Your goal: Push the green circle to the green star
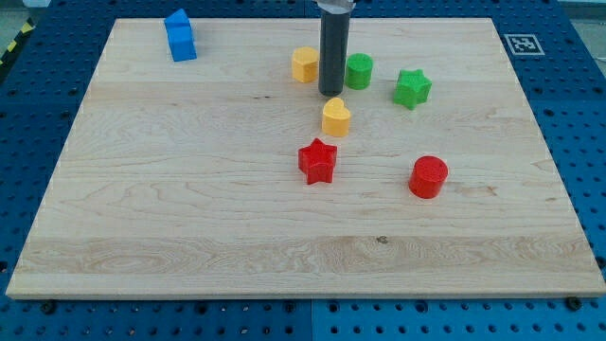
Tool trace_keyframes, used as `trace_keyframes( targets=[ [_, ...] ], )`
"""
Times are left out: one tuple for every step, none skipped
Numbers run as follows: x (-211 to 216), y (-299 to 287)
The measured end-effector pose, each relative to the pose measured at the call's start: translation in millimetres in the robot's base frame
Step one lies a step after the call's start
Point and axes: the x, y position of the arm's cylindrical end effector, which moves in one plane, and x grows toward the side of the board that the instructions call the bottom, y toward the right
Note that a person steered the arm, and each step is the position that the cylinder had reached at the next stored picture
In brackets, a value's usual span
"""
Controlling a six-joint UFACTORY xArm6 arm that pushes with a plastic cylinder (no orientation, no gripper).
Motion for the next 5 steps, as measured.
trace_keyframes(
  targets=[
    [-27.0,0.3],
    [-42.0,17.2],
    [-43.9,47.6],
    [-41.8,59.2],
    [-35.1,68.6]
  ],
)
